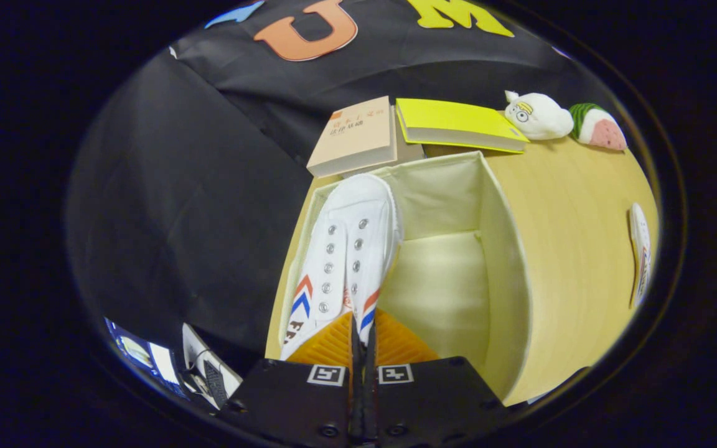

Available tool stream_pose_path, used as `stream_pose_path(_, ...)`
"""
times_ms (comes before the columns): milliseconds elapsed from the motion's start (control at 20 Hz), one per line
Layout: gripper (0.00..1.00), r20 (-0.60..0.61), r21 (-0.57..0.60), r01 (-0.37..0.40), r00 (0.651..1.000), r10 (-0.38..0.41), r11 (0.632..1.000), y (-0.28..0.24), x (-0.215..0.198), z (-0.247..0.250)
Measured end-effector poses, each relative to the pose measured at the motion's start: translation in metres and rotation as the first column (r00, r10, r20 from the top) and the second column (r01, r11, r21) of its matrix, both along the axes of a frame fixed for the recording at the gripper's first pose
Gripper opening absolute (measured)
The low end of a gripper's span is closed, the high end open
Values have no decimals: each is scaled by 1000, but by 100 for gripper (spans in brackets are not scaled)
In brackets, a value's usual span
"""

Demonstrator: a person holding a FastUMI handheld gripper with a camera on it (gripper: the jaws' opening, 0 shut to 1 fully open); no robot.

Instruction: Open the storage box then place both shoes into the box .Put the left shoe in first, then the right shoe, with the right side of both shoes facing outward in a uniform manner.

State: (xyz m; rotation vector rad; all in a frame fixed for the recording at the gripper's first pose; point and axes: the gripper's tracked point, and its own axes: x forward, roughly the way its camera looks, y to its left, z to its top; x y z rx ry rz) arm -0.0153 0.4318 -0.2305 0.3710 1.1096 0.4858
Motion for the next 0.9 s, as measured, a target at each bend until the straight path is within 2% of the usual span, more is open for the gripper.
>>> stream_pose_path(300, 6, -21, -3, -8, 1000, 8, 1000, 7, 2, -15)
stream_pose_path(450, 21, -16, -41, -26, 1000, 26, 999, 6, 5, -26)
stream_pose_path(550, 28, -39, -10, -31, 999, 31, 999, 12, -1, -30)
stream_pose_path(700, 79, 21, -26, -45, 999, 46, 999, 5, 9, -19)
stream_pose_path(800, 85, 77, -28, -46, 996, 48, 999, 0, 11, -4)
stream_pose_path(900, 86, 150, -41, -48, 987, 54, 998, -15, 14, 14)
